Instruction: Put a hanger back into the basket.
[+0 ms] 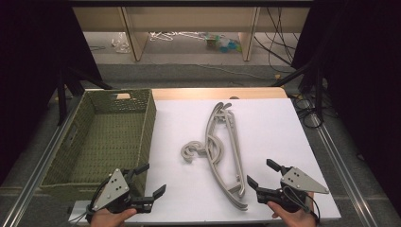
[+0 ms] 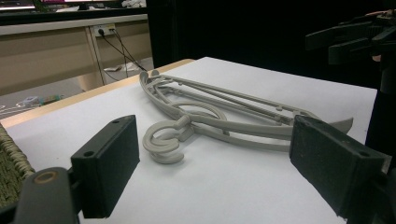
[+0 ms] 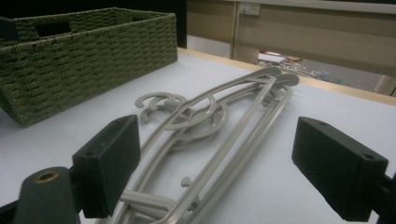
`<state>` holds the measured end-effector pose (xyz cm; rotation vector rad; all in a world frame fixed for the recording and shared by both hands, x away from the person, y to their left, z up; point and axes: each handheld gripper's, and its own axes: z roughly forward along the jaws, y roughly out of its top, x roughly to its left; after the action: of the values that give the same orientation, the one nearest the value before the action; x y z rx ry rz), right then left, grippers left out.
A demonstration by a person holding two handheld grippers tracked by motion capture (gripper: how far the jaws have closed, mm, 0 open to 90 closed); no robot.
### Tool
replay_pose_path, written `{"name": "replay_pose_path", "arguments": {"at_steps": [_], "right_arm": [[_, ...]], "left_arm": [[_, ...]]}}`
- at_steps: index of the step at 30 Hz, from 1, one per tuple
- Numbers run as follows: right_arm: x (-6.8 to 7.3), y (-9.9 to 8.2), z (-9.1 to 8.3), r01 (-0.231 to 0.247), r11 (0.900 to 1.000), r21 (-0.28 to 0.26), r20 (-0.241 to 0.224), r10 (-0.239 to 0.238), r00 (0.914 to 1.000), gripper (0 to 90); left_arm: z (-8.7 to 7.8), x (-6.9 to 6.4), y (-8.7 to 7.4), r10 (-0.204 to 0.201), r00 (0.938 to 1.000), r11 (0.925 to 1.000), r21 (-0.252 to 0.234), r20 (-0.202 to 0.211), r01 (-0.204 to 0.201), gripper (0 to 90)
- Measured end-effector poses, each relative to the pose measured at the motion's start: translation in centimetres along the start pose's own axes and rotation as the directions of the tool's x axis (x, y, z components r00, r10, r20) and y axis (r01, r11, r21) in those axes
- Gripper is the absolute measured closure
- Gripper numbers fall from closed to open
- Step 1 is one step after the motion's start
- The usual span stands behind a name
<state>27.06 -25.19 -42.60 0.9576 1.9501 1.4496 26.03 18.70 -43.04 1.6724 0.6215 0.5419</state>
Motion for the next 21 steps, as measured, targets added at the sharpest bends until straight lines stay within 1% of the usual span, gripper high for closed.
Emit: {"name": "replay_pose_path", "arguments": {"at_steps": [1,3,4,7,9,11,12,13,15,16,19,20,21], "right_arm": [[0.0,0.0,0.0,0.002,1.0,0.008,0.006,-0.002,1.0,16.0],[0.0,0.0,0.0,0.0,0.9999,0.016,0.002,0.0,1.0,16.0],[-0.1,-0.1,0.1,-0.004,0.9999,0.016,0.006,0.004,1.0,16.0],[-0.1,0.0,0.1,-0.006,0.9998,0.018,0.007,0.006,1.0,16.0],[-0.1,-0.1,0.1,-0.005,0.9996,0.028,0.011,0.004,0.9999,16.0],[0.0,-0.1,0.1,-0.005,0.9997,0.024,0.017,0.005,0.9998,16.0],[-0.1,-0.1,0.2,-0.01,0.9997,0.023,0.013,0.009,0.9999,15.9],[-0.1,0.0,0.2,-0.006,0.9997,0.024,0.015,0.006,0.9999,16.0],[-0.1,0.0,0.2,-0.006,0.9997,0.025,0.017,0.005,0.9998,16.0],[-0.1,0.1,0.3,-0.008,0.9992,0.038,0.003,0.008,1.0,15.9],[0.0,0.1,0.6,-0.005,0.9988,0.048,0.005,0.005,1.0,15.7],[0.1,0.4,1.0,0.009,0.9962,0.087,0.0,-0.009,1.0,15.7],[0.1,0.4,1.0,0.009,0.9962,0.087,0.0,-0.009,1.0,15.7]], "left_arm": [[0.0,0.0,0.0,-0.001,1.0,1.0,0.002,0.001,0.001,15.8],[0.0,0.0,0.0,-0.001,1.0,1.0,0.001,0.001,0.001,15.8],[0.0,0.0,0.0,0.008,1.0,1.0,0.002,0.001,-0.008,15.8],[0.0,0.0,0.0,0.007,1.0,1.0,0.003,0.002,-0.007,15.7],[0.0,0.0,0.0,0.008,1.0,1.0,0.001,0.003,-0.008,15.8],[0.0,0.0,0.0,0.009,1.0,1.0,0.001,0.002,-0.009,15.8],[0.0,-0.1,0.0,0.001,1.0,1.0,0.001,0.0,-0.001,15.8],[0.0,0.0,0.0,0.01,1.0,1.0,0.002,0.001,-0.01,15.8],[0.0,0.0,0.0,0.009,1.0,1.0,0.001,0.0,-0.009,15.8],[0.0,0.0,0.0,0.01,1.0,1.0,0.001,-0.001,-0.01,15.8],[0.0,0.0,0.1,0.012,0.9999,0.9999,-0.003,-0.002,-0.012,15.8],[-0.1,0.0,0.1,0.003,1.0,1.0,-0.002,-0.005,-0.003,15.8],[-0.1,0.0,0.1,0.003,1.0,1.0,-0.002,-0.005,-0.003,15.8]]}}
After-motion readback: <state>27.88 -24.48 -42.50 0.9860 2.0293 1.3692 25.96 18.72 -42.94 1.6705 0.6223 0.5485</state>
